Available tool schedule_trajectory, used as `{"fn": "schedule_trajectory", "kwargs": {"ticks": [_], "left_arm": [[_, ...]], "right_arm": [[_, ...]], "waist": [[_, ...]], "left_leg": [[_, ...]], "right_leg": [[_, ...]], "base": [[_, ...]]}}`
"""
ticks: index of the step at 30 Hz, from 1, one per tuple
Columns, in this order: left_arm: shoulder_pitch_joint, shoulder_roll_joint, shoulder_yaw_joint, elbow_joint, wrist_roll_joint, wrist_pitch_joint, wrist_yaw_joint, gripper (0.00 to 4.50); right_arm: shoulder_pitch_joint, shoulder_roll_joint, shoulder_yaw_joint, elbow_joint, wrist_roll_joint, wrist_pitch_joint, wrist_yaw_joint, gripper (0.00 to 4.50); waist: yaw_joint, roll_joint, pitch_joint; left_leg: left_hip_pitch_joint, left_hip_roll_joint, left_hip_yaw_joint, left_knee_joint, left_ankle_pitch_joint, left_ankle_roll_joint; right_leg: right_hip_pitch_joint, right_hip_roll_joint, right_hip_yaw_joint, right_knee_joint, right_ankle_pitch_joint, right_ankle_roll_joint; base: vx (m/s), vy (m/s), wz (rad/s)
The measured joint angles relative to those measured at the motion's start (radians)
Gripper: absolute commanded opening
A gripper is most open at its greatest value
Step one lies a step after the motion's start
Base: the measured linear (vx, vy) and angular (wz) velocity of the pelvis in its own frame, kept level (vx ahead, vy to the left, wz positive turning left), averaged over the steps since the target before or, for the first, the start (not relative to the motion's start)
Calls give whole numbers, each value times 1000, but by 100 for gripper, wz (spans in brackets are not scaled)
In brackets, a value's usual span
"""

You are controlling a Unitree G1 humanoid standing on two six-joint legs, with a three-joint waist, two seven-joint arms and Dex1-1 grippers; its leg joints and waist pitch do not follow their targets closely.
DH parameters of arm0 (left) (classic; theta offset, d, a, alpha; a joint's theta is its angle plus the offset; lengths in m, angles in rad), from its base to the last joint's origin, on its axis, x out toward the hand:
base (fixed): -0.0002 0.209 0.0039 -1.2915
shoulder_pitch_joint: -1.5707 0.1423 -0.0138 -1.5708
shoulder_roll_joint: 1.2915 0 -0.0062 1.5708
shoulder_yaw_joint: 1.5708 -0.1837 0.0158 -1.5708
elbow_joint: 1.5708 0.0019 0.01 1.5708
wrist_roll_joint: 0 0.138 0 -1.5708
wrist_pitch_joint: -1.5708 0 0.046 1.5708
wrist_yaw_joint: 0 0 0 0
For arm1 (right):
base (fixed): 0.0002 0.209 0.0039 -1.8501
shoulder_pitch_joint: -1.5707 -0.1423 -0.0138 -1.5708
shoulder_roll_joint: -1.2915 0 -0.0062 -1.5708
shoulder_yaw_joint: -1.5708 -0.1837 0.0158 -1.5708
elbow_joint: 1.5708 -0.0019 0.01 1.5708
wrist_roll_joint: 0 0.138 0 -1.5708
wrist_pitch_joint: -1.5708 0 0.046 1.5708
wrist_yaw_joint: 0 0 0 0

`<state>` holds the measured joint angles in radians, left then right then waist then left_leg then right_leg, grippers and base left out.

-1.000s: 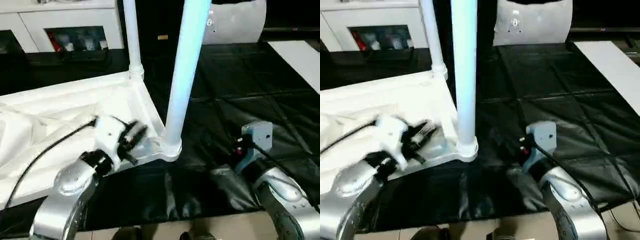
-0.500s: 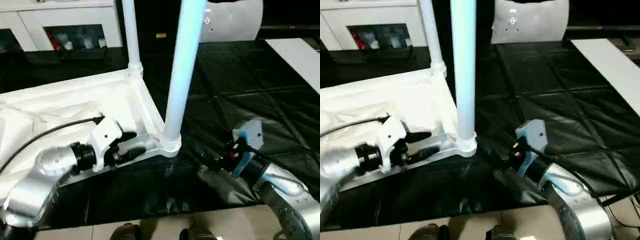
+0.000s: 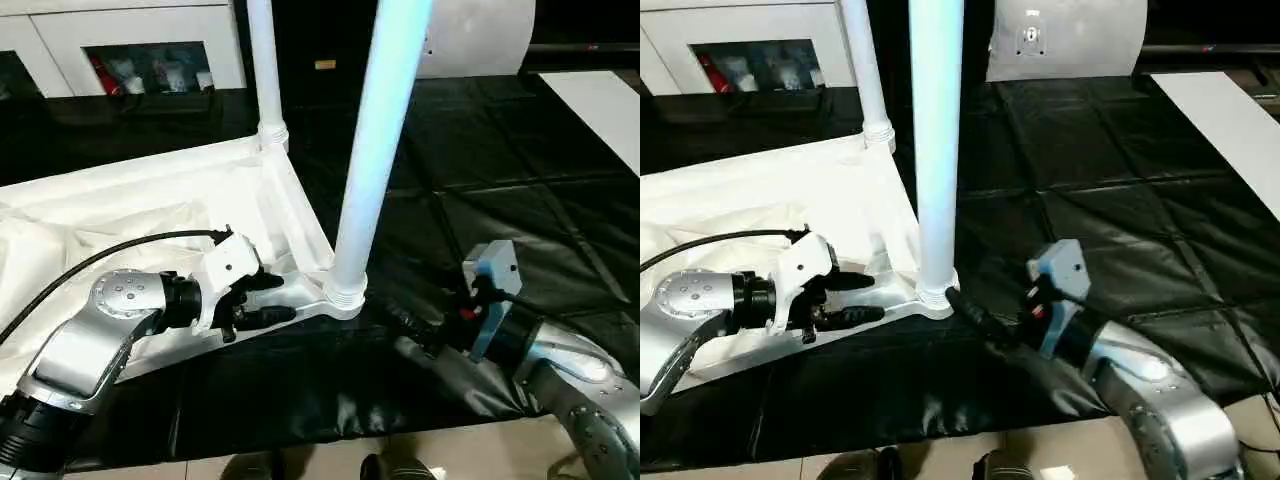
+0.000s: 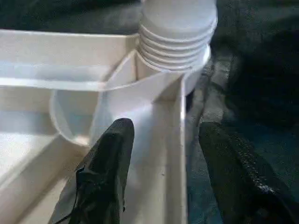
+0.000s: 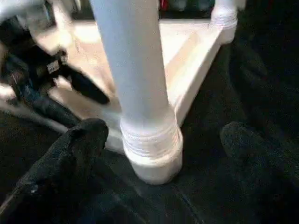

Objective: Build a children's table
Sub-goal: Insert table leg to table base

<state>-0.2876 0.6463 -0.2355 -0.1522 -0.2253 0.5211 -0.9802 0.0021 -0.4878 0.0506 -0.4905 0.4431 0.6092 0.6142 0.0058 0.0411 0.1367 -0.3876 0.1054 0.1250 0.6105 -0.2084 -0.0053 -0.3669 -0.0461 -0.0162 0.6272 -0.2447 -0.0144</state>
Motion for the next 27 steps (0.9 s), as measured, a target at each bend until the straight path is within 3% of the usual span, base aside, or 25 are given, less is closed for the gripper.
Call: {"fn": "schedule_trajectory", "kwargs": {"ticks": [4,8,11,27], "left_arm": [[10,0,-14,-17,-4,7,-5,218],[9,-10,-26,22,40,-17,36,214],[6,-11,-39,43,59,-27,44,174],[2,-3,-57,42,77,-42,33,35]], "right_arm": [[20,-10,34,-8,-28,-12,18,450],[33,-34,49,-22,-22,-12,36,450],[39,-73,78,-39,-23,16,52,450],[35,-74,76,-31,-26,38,49,450]], "waist": [[0,5,3],[0,6,4],[0,5,4],[-2,7,6]], "left_leg": [[0,0,1,-2,0,0],[0,0,1,-4,2,3],[0,0,1,-5,3,5],[0,0,2,-8,2,1]], "right_leg": [[0,0,0,-1,0,0],[0,0,0,-4,0,0],[0,0,0,-6,0,0],[0,-1,0,-6,0,0]], "base": [[0,0,0],[0,0,0],[0,0,0],[0,0,0]]}}
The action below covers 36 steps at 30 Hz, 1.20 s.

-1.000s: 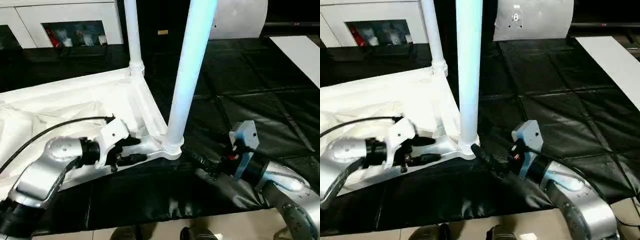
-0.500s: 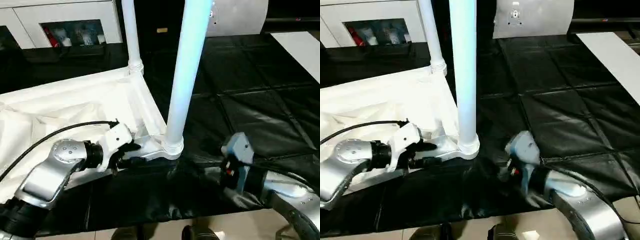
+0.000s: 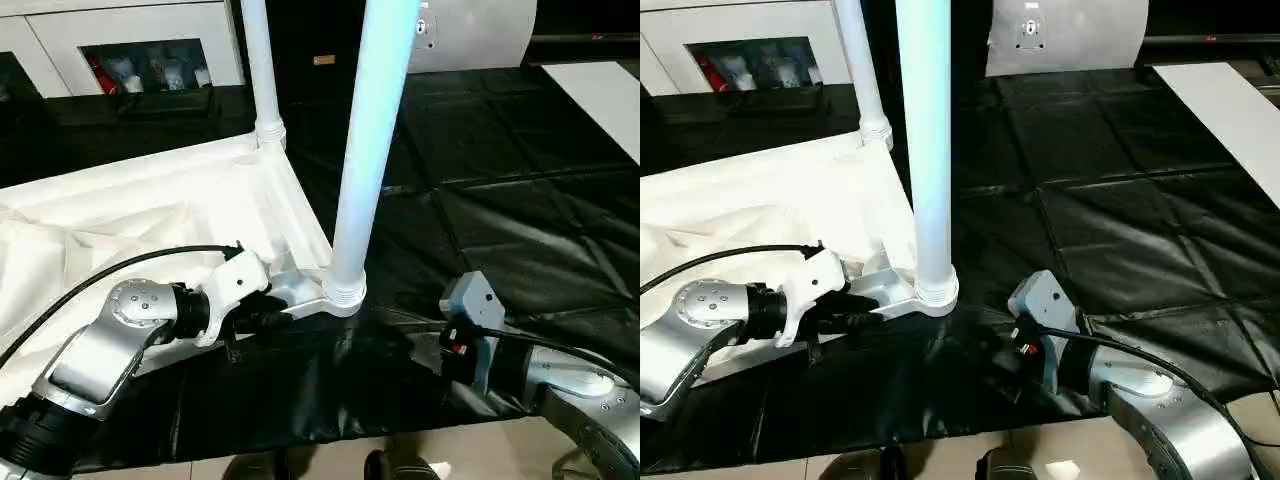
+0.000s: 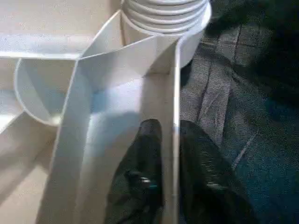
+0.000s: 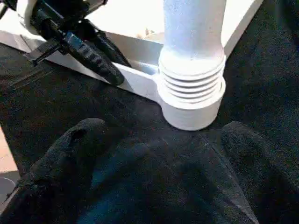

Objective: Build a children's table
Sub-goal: Insert table leg to table base

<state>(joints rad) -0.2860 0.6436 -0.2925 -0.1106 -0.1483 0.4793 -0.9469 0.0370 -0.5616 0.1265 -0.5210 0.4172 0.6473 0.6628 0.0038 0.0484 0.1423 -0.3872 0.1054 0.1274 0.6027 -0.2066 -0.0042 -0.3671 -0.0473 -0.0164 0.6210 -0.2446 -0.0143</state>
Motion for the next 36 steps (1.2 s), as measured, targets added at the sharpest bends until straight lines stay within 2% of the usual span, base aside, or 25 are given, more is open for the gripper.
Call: {"fn": "schedule_trajectory", "kwargs": {"ticks": [3,10,13,20,23,26,29,36], "left_arm": [[-3,16,-14,0,26,-17,-2,10],[-7,4,-17,24,31,-68,-2,5],[-46,-5,-26,84,57,-110,3,5],[-124,-29,-35,251,93,-268,-12,5],[-155,-54,-39,314,94,-316,-41,5],[-208,-86,-62,405,108,-394,-66,5],[-238,-104,-68,477,122,-458,-87,5],[-251,-104,-68,510,127,-472,-105,5]], "right_arm": [[-1,2,0,18,-1,-8,-1,450],[-5,18,0,28,-5,-34,-10,450],[-37,37,0,69,-20,-64,-11,450],[-47,43,0,121,-41,-109,-12,450],[-64,51,0,132,-42,-112,-14,450],[-73,51,0,132,-43,-112,-14,450],[-86,57,0,134,-44,-117,-14,450],[-114,62,0,171,-63,-138,-19,450]], "waist": [[-1,0,0],[2,0,0],[2,0,0],[6,0,-1],[15,1,-1],[33,3,-2],[38,7,-4],[32,6,-4]], "left_leg": [[0,0,0,-1,0,0],[-1,0,1,-2,3,5],[-1,0,2,-2,4,6],[-1,0,4,-2,5,8],[-1,0,9,-2,7,12],[-1,0,16,-2,9,16],[0,0,24,-2,11,18],[0,0,27,-1,11,17]], "right_leg": [[0,0,0,-1,0,0],[0,0,0,-5,0,0],[0,-1,-1,-4,1,0],[0,-3,-1,-4,1,0],[0,-6,-2,-2,1,0],[0,-10,-3,0,1,0],[0,-14,-2,3,2,0],[0,-16,-2,3,5,-4]], "base": [[0,0,0],[0,0,0],[0,0,0],[0,0,0],[0,0,0],[0,0,0],[0,0,0],[0,0,0]]}}
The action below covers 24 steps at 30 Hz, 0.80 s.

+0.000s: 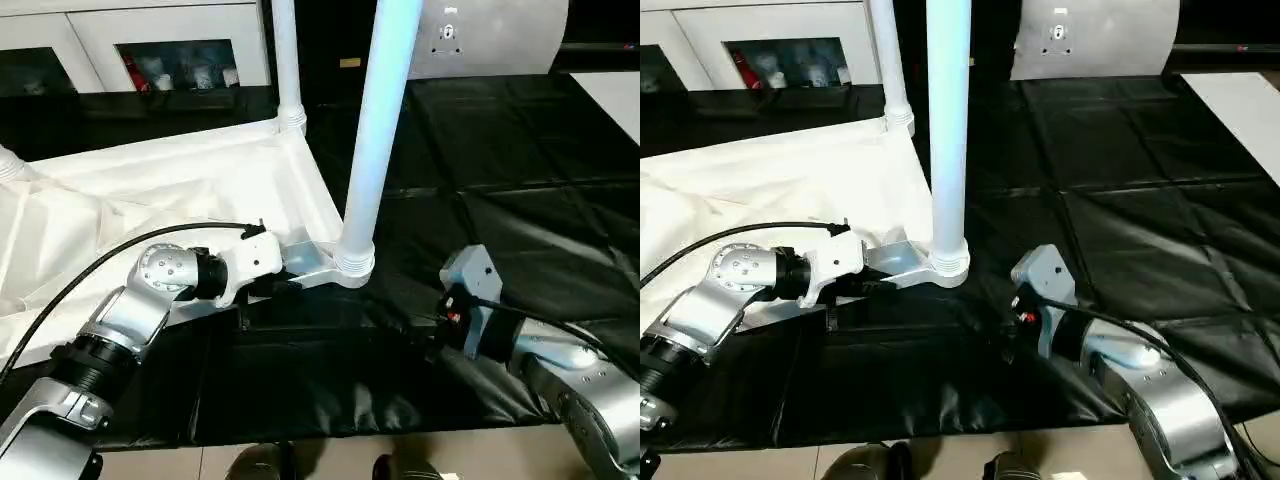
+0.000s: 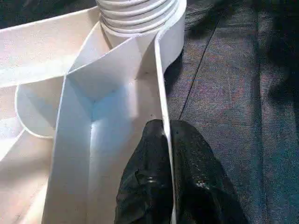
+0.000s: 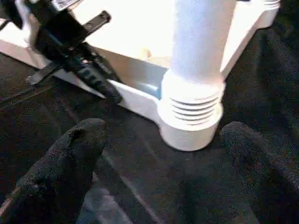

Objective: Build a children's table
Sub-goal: Insert table leg to table base, then rotate leg to tighten

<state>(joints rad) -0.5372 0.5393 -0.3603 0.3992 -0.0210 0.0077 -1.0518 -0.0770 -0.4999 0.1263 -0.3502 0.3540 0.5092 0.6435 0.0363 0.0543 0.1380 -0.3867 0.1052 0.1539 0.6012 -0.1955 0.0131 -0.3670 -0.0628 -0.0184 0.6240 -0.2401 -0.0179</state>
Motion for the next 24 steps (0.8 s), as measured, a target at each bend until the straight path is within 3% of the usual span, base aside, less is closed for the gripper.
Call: {"fn": "schedule_trajectory", "kwargs": {"ticks": [3,4,10,18,24], "left_arm": [[-3,-4,3,12,5,-16,-2,5],[-4,-8,7,16,2,-11,-8,46],[-5,-15,21,17,-5,1,-21,89],[-5,-15,22,17,0,-3,-27,89],[-13,-22,28,36,8,-9,-22,16]], "right_arm": [[-4,2,0,8,-2,0,0,450],[-8,3,0,8,-3,0,0,450],[-12,6,1,8,-4,0,7,450],[-12,7,1,8,-4,0,9,450],[-12,8,1,8,-11,-1,10,450]], "waist": [[1,0,0],[1,0,0],[-2,-2,0],[-2,-2,0],[-2,-2,0]], "left_leg": [[0,0,0,0,0,1],[0,0,0,0,1,0],[0,0,1,0,1,0],[0,0,3,0,1,0],[0,0,3,0,1,0]], "right_leg": [[0,0,0,0,0,0],[0,0,0,1,0,0],[0,0,0,0,0,0],[0,-1,1,0,0,0],[0,-1,1,0,0,0]], "base": [[0,0,0],[0,0,0],[0,0,0],[0,0,0],[0,0,0]]}}
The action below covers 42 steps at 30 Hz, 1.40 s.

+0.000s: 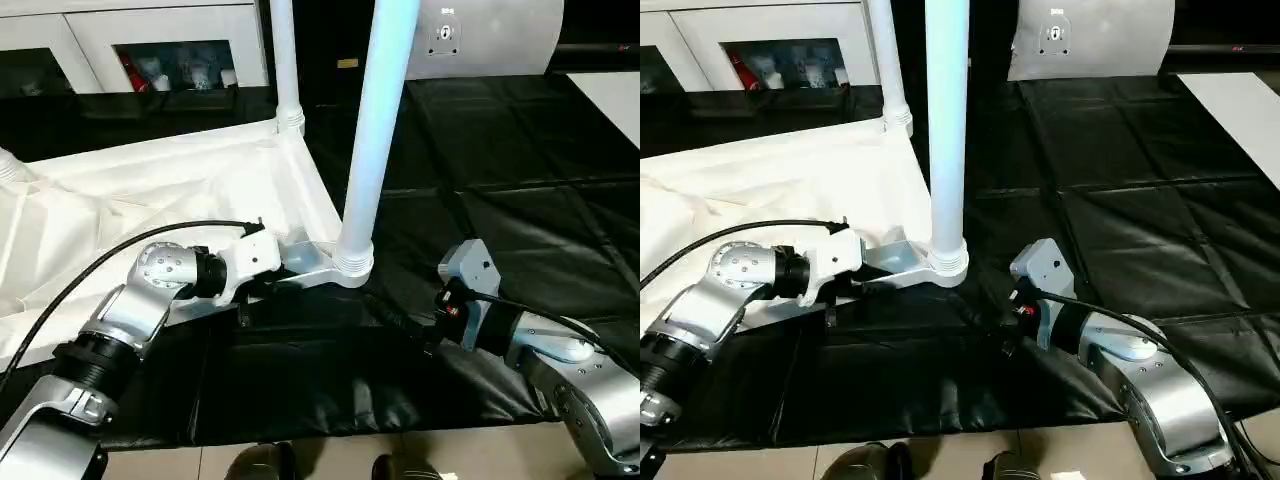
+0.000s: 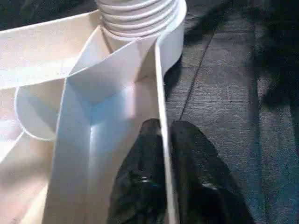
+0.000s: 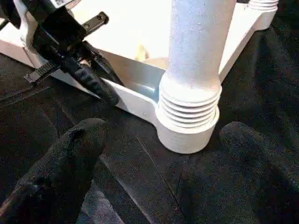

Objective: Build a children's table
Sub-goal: Rotate leg to tighten

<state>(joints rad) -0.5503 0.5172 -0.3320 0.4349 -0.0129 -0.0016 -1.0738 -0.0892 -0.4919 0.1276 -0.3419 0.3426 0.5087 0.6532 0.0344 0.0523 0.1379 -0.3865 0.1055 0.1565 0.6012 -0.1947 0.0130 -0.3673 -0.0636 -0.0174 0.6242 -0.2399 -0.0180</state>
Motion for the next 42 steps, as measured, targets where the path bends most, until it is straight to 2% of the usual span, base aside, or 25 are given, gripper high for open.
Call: {"fn": "schedule_trajectory", "kwargs": {"ticks": [4,12,21,24,32,39,42], "left_arm": [[0,-8,4,11,-1,-8,6,2],[1,-9,7,13,-1,-14,7,2],[0,-4,7,24,6,-69,-22,2],[-6,8,0,33,7,-97,-60,2],[-16,15,-17,21,-5,-131,-146,2],[-25,4,-43,21,-1,-161,-191,2],[-31,2,-56,20,0,-174,-209,0]], "right_arm": [[0,2,0,0,0,0,0,450],[0,2,-1,1,0,-4,9,450],[-31,-30,-23,44,47,-24,104,450],[-46,-68,-29,91,43,-57,149,450],[-123,-113,-30,174,43,-104,268,450],[-230,-103,31,306,16,-176,365,450],[-268,-69,56,378,-17,-212,378,412]], "waist": [[1,0,0],[0,0,0],[1,-2,1],[2,-1,2],[12,-1,1],[17,-2,2],[20,-2,2]], "left_leg": [[0,0,0,0,0,0],[0,0,1,0,1,0],[-1,0,1,-3,0,0],[-2,0,1,-4,1,0],[-17,0,3,-4,3,10],[-17,0,14,-3,5,14],[-17,0,19,-3,5,18]], "right_leg": [[0,0,0,0,0,0],[0,-1,0,0,0,0],[-1,-1,0,-1,0,0],[-2,-1,0,-3,0,0],[-13,-3,-2,-7,1,0],[-14,-11,-5,-5,2,0],[-14,-14,-5,-5,3,-3]], "base": [[0,0,0],[0,0,0],[0,0,0],[0,0,0],[0,0,0],[0,0,0],[0,0,0]]}}
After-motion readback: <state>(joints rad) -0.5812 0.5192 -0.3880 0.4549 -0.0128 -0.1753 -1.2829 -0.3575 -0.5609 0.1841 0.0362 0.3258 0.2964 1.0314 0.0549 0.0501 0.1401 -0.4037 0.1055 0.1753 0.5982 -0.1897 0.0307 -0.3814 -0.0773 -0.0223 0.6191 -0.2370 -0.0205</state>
